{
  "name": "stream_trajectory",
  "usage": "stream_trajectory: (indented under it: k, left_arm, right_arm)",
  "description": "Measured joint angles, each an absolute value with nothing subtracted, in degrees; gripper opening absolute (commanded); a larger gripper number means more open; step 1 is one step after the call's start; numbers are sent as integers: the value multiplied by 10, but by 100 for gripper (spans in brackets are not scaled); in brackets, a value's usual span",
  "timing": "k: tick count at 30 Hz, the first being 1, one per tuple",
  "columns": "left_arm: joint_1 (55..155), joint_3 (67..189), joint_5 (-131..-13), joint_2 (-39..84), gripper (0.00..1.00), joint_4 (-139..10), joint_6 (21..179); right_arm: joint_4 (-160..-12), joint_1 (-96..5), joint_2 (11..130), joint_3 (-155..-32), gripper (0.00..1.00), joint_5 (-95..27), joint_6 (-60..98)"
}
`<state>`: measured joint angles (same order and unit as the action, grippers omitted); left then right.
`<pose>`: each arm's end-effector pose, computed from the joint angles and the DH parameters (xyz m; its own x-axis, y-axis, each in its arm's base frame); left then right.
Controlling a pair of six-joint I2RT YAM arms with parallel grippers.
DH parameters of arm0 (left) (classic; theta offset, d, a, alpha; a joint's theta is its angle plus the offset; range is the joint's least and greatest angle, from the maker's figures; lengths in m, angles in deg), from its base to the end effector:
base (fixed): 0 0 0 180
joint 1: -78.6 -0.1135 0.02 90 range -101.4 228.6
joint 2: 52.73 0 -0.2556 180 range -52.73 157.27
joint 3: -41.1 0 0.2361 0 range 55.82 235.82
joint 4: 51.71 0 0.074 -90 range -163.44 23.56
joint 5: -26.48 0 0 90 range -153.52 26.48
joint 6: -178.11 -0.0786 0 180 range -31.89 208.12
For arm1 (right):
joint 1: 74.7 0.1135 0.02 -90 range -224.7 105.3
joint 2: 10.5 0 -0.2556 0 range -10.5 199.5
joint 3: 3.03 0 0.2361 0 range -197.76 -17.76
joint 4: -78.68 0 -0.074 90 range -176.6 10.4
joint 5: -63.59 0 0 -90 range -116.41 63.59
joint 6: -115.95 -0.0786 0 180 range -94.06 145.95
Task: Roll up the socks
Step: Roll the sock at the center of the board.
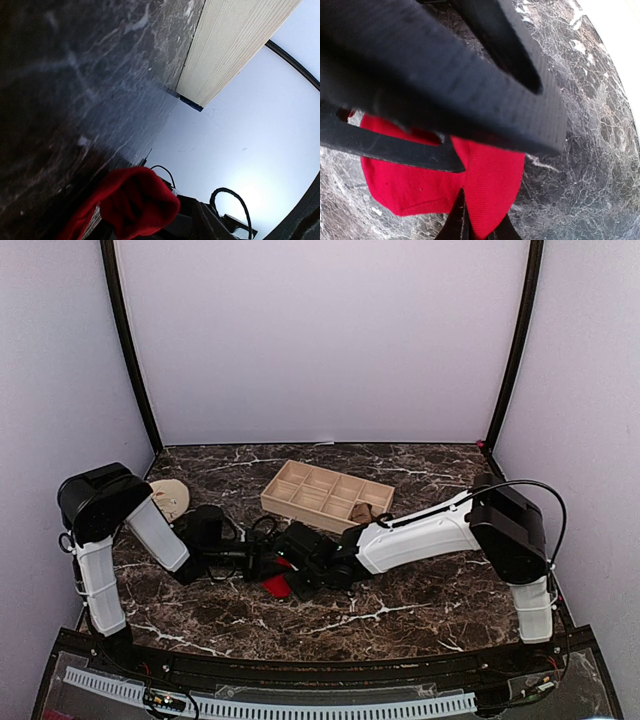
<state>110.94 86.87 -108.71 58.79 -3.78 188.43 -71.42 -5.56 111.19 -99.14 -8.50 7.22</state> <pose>0.2523 -0.2257 0.0964 -0.8860 -0.2597 0.3841 -0.4241 0.1191 -0.8977 0.1834 0.4133 0.1065 -0.5434 -0.5681 -0.6180 -0.6891 0.7223 -0.0580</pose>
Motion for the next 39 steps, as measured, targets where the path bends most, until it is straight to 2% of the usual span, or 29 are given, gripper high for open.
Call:
stream_trajectory:
  k: [13,22,25,31,35,39]
  left_arm:
    - [1107,870,-1107,606,62,-3,1889]
    - [1107,894,-1125,624,61,-3,1888]
    - [1107,905,-1131,632,55,-4,1886]
    - [1106,916,-1141,644,36,4,1887]
    - [1106,916,-1145,654,20,26,1890]
    - [1106,914,-1148,668,12,57,1895]
  right_arm:
    - [-760,-54,1074,-928,0,-77,87]
    - [-794,-54,1054,-899,0,-78,123]
    - [-804,-54,1054,-897,0,-80,138]
    - [-815,-54,1054,-897,0,-84,162]
    - [-820,-56,1054,-897,0,-86,171]
    - [-822,-59,1054,-897,0,-86,175]
